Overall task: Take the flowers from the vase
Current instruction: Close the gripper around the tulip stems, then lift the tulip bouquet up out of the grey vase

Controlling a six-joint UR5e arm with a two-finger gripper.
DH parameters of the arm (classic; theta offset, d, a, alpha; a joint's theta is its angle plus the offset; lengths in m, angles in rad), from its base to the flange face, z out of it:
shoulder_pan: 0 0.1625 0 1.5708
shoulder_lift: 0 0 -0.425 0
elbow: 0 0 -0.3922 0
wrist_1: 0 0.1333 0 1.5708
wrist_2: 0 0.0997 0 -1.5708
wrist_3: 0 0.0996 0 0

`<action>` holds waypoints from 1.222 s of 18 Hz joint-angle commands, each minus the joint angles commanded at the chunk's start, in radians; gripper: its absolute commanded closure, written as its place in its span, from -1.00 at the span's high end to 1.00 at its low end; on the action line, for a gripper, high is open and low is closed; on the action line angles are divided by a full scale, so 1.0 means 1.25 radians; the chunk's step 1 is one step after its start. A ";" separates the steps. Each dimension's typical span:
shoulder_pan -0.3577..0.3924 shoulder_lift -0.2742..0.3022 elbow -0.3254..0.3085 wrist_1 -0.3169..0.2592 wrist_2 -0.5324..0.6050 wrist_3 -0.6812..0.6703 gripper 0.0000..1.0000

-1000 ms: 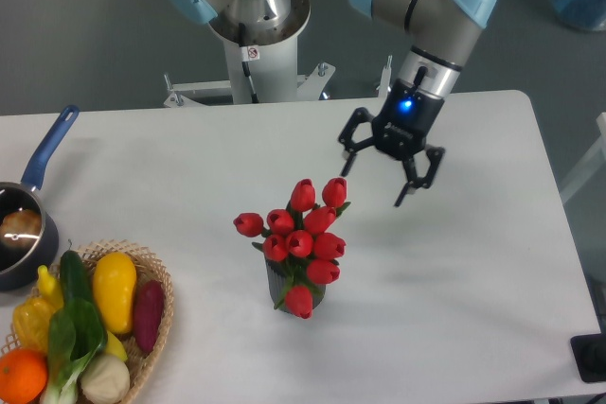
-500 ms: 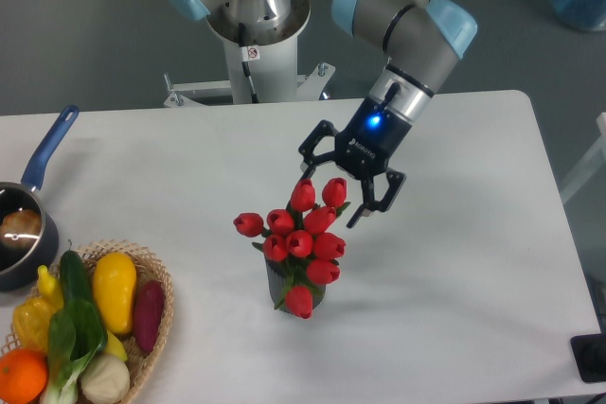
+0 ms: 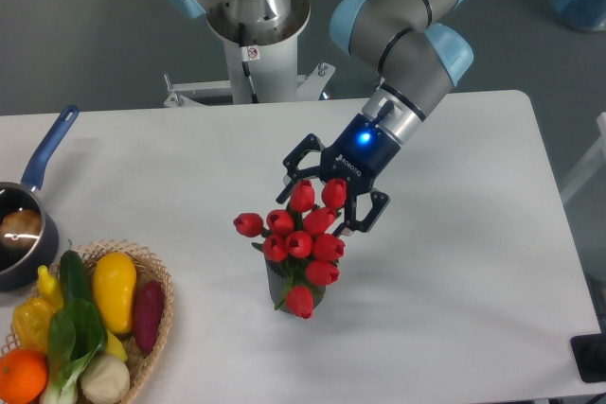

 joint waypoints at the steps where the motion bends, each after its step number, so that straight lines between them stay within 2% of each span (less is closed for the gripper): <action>1: 0.000 0.000 0.000 0.000 -0.002 0.000 0.01; 3: 0.004 0.000 0.000 0.000 -0.012 0.000 -0.39; 8: 0.021 0.001 0.001 -0.001 -0.023 -0.060 -0.71; 13: 0.032 0.007 0.034 -0.001 -0.032 -0.164 -0.87; 22: 0.052 0.039 0.078 -0.001 -0.091 -0.267 -0.88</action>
